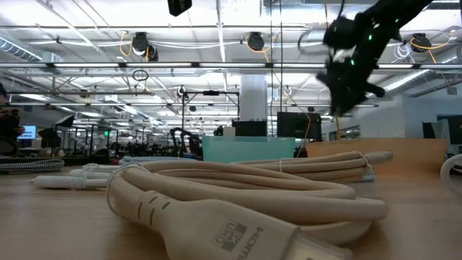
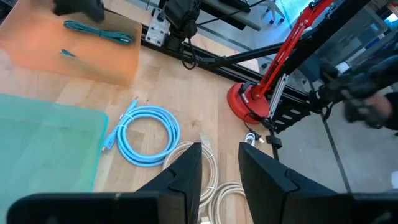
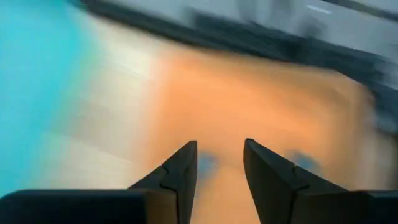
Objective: Pick & Place USB Port
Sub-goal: Put the right light blue charger cable into the green bin
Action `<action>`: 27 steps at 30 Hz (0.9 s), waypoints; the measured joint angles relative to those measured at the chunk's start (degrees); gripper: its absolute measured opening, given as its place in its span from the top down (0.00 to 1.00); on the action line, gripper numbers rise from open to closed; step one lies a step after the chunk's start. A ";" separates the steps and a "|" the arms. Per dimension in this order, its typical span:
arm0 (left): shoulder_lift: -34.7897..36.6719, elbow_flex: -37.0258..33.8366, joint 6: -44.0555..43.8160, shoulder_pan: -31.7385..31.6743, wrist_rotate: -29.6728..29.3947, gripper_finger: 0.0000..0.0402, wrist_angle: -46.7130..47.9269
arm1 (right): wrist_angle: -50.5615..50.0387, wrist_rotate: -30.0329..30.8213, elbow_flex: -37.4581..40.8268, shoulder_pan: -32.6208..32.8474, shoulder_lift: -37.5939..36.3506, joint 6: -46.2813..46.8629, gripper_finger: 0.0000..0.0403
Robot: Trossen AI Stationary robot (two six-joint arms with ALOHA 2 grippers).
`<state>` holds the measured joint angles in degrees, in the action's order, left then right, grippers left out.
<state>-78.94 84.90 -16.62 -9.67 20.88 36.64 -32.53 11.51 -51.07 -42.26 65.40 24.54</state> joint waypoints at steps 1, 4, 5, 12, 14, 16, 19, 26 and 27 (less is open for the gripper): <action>0.00 0.00 0.00 0.00 0.00 0.74 -0.02 | 2.61 -3.33 0.00 0.00 -1.45 1.61 0.71; 0.00 0.00 -0.01 0.00 -0.01 0.74 0.00 | 9.87 -11.60 0.00 0.17 -5.27 6.58 0.72; 0.00 0.00 -0.02 0.00 0.01 0.74 -0.02 | 12.31 -14.00 0.00 0.44 -6.22 7.76 0.73; 0.00 0.00 0.46 0.02 0.03 0.74 0.02 | 24.75 -33.65 0.00 4.67 -9.68 13.69 0.73; 0.00 0.00 0.49 0.00 0.05 0.74 0.04 | 26.35 -36.94 0.00 7.23 -9.94 15.17 0.73; 0.00 0.00 0.49 0.00 0.09 0.74 0.10 | 27.29 -39.20 0.00 10.33 -10.02 16.61 0.73; 0.00 0.00 0.44 0.00 0.69 0.74 0.50 | 27.97 -40.60 0.02 15.72 -10.02 17.70 0.73; 0.00 0.00 -0.74 0.02 1.62 0.74 1.38 | 27.90 -40.14 0.02 28.49 -10.00 19.03 0.73; 0.00 0.00 -1.20 0.00 1.62 0.74 1.40 | 27.72 -40.13 0.02 29.98 -10.00 19.15 0.73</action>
<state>-78.94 84.90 -17.82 -9.67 22.50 38.05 -4.81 -28.62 -51.05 -12.28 55.40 43.68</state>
